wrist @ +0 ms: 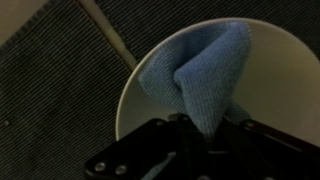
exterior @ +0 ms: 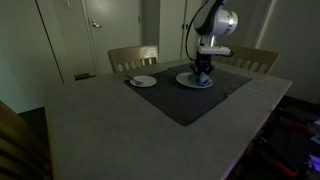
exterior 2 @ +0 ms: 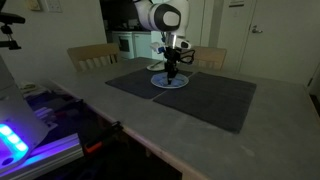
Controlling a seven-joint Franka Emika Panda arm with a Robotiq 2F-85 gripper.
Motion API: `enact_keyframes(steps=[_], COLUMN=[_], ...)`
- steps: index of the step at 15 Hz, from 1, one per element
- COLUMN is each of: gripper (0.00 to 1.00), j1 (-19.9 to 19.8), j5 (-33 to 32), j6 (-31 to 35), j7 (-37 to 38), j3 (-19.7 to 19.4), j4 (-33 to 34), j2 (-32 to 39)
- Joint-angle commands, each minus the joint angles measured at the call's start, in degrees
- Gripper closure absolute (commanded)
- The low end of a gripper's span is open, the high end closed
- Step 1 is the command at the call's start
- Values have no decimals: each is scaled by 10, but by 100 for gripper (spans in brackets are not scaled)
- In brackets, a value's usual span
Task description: Pick up the blue towel and wipe the plate on the right
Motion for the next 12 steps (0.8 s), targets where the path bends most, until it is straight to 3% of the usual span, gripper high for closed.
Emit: enact_keyframes(steps=[1,6,12], gripper=[97,97,97], j1=[-9,-3,59], j5=[29,49,-2], j6=[-3,-9,-38], j7=[-24,-35,7], j3=[23,41,40], j4=[2,1,-9], j2=[-2,-23,-111])
